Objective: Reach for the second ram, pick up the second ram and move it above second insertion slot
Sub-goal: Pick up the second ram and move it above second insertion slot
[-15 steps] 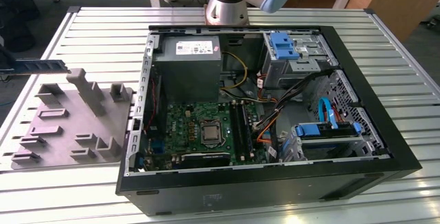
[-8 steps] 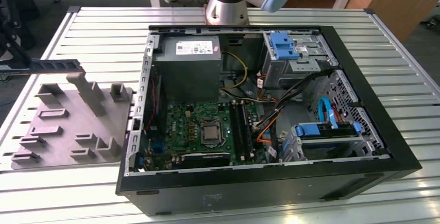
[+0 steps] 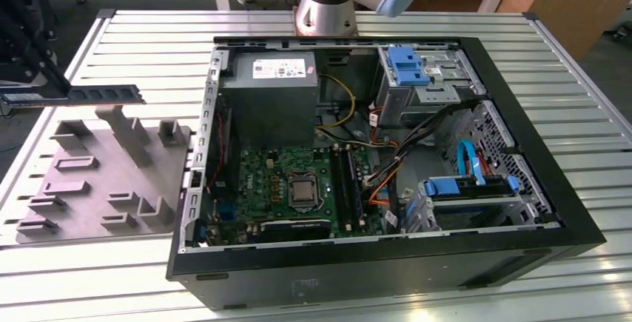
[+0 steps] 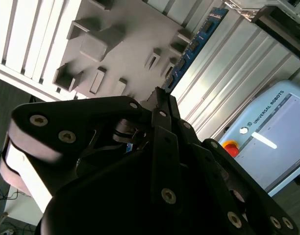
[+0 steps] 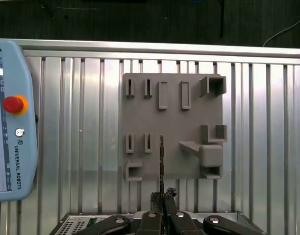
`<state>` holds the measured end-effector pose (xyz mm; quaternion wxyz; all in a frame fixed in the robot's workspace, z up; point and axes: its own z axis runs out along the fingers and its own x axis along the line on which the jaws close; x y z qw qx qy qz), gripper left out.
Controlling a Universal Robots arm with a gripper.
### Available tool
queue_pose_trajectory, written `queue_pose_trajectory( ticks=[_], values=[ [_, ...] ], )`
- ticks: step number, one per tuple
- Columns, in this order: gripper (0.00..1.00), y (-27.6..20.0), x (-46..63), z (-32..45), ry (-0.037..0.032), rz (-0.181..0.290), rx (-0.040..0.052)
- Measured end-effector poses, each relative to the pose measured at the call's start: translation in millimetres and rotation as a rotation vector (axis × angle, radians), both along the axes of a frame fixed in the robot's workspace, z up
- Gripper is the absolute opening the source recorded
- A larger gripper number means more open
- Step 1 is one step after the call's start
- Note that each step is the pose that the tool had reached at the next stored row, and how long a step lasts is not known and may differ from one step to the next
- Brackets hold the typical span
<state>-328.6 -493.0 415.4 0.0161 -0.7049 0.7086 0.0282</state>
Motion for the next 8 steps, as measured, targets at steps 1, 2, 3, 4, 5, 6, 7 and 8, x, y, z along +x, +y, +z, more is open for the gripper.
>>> queue_pose_trajectory(
  ticks=[1,2,3,4,5,6,7,8],
  values=[
    [0.13,0.0,2.6,0.0,0.0,0.0,0.0],
    [0.13,0.0,5.3,0.0,0.0,0.0,0.0],
    [0.13,0.0,7.8,0.0,0.0001,0.0,0.0],
    [0.13,0.0,10.4,0.0,0.0001,0.0,-0.0001],
    [0.13,0.0,13.0,0.0,0.0001,0.0,0.0],
    [0.13,0.0,15.6,0.0,0.0,0.0,0.0],
    [0.13,0.0,18.1,-0.1,0.0,0.0,0.0],
    [0.13,0.1,20.0,-0.1,0.0,0.0,0.0]
  ],
)
